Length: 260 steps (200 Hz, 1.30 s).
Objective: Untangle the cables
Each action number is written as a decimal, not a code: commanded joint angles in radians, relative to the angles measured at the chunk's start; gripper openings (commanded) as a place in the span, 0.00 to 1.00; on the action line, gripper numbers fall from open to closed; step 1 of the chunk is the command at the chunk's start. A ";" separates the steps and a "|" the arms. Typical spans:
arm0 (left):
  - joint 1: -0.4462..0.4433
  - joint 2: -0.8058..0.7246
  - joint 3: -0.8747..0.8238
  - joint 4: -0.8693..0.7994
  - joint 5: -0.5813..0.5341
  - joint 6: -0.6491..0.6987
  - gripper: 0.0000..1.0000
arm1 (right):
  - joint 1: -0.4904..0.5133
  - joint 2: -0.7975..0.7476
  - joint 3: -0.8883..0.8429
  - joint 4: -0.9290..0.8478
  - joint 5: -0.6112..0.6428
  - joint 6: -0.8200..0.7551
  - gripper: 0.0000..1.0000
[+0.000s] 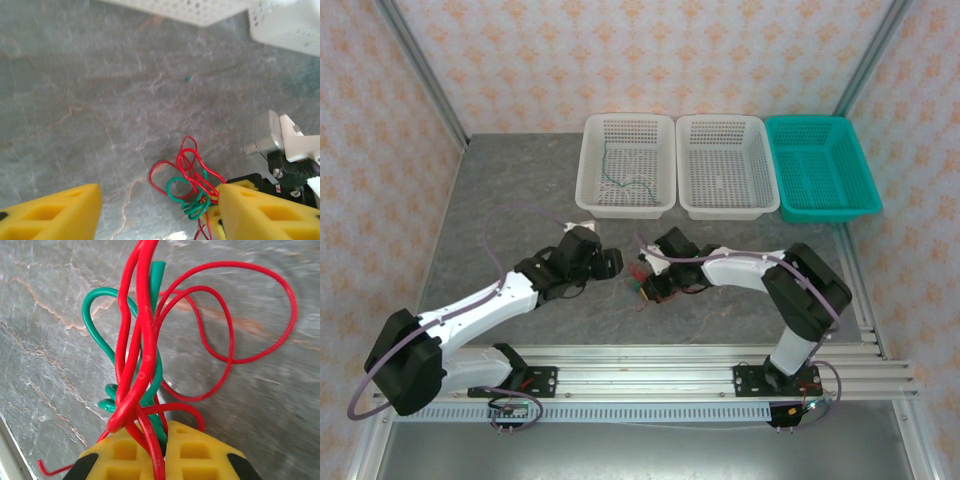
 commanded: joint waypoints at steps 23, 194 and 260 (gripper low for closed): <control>0.012 0.051 -0.054 0.060 0.048 -0.074 0.49 | 0.008 0.013 0.032 -0.060 0.079 0.001 0.42; 0.021 0.362 -0.061 0.424 0.209 -0.192 0.31 | 0.008 -0.013 -0.034 0.025 0.057 0.077 0.05; 0.020 0.323 -0.096 0.538 0.225 -0.218 0.31 | 0.008 -0.020 -0.043 0.007 0.076 0.075 0.03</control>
